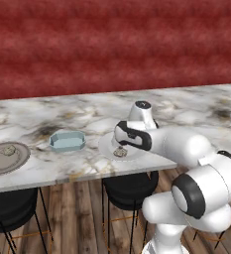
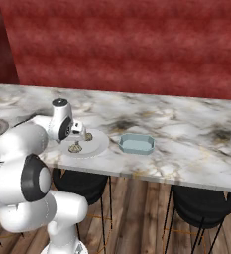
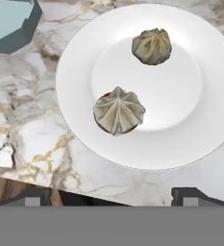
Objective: Place two dumplings into each of the tupperware containers and then place the containers in the fridge.
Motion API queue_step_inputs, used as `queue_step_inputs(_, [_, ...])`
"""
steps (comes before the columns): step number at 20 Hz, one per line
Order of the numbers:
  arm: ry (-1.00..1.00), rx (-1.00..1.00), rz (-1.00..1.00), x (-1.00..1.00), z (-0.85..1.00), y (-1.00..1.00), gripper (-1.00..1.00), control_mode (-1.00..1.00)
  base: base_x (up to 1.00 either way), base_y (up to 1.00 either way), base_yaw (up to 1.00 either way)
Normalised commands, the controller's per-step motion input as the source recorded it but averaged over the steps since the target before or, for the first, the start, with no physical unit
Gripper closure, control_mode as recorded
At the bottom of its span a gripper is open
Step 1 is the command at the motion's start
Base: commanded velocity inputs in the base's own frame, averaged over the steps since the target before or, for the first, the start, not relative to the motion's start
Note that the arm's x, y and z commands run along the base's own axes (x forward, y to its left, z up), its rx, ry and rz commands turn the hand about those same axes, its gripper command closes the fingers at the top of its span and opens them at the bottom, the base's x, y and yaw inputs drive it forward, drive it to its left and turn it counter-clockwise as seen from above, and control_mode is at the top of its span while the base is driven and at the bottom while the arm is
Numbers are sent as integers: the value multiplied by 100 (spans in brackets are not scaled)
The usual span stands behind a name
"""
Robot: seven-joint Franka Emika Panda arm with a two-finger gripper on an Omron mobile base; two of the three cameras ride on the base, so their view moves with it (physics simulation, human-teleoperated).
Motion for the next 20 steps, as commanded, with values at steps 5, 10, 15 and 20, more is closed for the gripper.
queue_step_inputs(5, [0,0,0,9,-35,0,-100,-100,0,0,0])
queue_step_inputs(10, [-1,0,0,24,-35,0,-100,-100,0,0,0])
queue_step_inputs(15, [0,0,0,25,-14,0,-100,-100,0,0,0])
queue_step_inputs(20, [0,0,0,26,-11,0,-100,-100,0,0,0])
